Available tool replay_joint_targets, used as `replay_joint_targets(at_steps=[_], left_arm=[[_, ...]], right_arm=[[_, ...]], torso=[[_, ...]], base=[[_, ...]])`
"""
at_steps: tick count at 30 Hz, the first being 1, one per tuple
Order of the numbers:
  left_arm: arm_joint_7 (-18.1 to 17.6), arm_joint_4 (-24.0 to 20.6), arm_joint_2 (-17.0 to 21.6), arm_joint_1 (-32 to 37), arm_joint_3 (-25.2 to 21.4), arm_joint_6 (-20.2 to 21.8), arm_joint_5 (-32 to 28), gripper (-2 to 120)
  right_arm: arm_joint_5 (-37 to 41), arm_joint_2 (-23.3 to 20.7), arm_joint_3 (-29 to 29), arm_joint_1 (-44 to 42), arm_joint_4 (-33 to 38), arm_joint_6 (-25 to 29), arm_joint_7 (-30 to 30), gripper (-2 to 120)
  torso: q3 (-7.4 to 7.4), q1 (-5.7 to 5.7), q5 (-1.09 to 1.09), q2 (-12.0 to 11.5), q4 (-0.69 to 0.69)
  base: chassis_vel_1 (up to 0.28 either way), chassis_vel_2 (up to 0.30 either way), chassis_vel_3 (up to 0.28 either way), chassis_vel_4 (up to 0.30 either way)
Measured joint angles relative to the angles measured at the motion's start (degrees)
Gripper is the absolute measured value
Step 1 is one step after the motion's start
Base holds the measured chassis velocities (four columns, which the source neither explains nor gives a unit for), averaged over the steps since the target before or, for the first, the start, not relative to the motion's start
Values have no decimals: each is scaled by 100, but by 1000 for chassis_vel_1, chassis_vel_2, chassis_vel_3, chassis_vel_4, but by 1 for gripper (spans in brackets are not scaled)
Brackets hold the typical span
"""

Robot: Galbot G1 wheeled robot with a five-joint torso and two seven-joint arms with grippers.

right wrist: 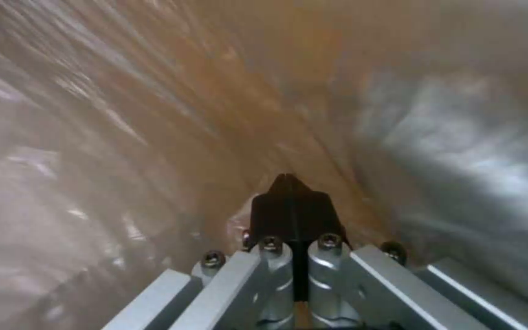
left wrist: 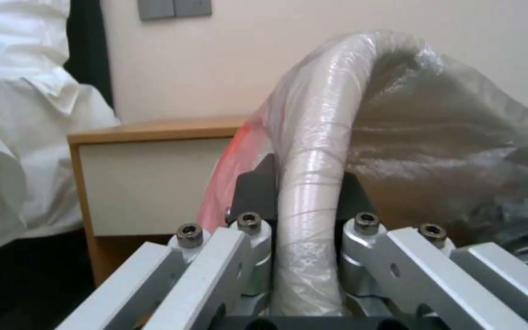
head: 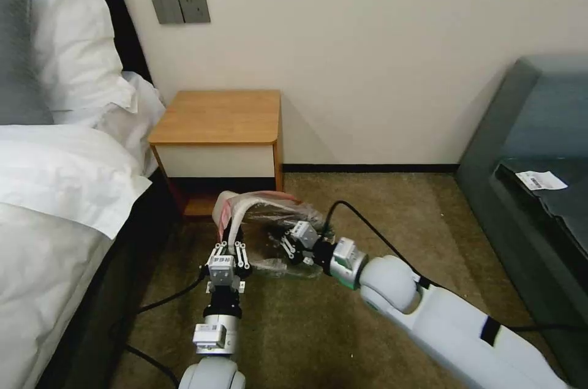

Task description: Pick up the garbage bag from the table and place it over the trash can.

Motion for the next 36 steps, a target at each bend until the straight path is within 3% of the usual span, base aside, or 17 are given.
replay_joint_targets(at_steps=[14, 18, 36], left_arm=[[-2, -90, -67, 82, 21, -53, 92, 10], [4, -95, -76, 111, 34, -55, 153, 10], [37, -86, -66, 173, 73, -24, 274, 10]], right_arm=[[-146, 349, -264, 335, -732, 58, 131, 0], [-657, 475, -293, 449, -1078, 173, 143, 0], [-1197, 790, -691, 793, -1561, 66, 411, 0]], torso=[[0, 0, 1, 0, -1], [0, 0, 4, 0, -2], [0, 0, 2, 0, 0]], base=[[0, 0, 0, 0], [0, 0, 0, 0], [0, 0, 0, 0]])
